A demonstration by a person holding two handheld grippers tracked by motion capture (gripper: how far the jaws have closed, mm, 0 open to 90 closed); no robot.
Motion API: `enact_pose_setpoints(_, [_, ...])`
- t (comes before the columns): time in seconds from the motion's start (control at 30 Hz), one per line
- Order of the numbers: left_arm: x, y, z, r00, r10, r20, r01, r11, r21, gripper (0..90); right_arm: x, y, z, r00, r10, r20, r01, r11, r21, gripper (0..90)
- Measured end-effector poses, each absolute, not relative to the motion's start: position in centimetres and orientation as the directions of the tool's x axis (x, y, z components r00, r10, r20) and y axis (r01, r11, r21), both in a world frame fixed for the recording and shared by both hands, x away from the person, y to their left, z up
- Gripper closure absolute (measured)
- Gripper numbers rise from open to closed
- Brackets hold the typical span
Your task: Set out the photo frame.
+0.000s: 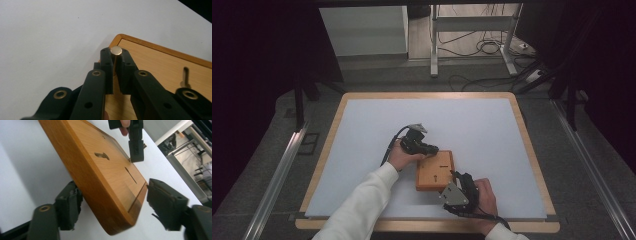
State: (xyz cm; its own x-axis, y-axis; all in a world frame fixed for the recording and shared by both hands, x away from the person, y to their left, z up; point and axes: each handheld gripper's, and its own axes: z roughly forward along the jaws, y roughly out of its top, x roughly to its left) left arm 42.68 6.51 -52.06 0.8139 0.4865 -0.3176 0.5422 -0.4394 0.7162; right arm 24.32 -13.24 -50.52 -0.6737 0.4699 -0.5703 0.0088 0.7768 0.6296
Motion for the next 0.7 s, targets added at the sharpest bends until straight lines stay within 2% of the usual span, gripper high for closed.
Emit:
enact_pose_setpoints(0.07, [42.8,6.6,-52.1,0.814,0.487,-0.317,0.542,-0.441,0.716,83.1,24.6,-13.0,-50.1,-0.68,0.469,-0.563,0.006,0.772,0.636,40.8])
enact_pose_setpoints(0.33, [42.6,6.7,-52.0,0.819,0.491,-0.296,0.525,-0.435,0.731,78.6,25.2,-12.8,-49.1,-0.687,0.446,-0.573,-0.012,0.782,0.623,47.0])
enact_pose_setpoints(0.57, [41.6,9.0,-50.5,0.778,0.57,-0.265,0.52,-0.345,0.782,52.6,25.6,-12.9,-48.7,-0.7,0.457,-0.548,-0.005,0.765,0.644,47.7])
enact_pose_setpoints(0.7, [40.3,11.2,-50.0,0.761,0.6,-0.246,0.507,-0.314,0.803,46.4,25.8,-13.0,-48.5,-0.705,0.461,-0.54,0.001,0.761,0.649,48.4])
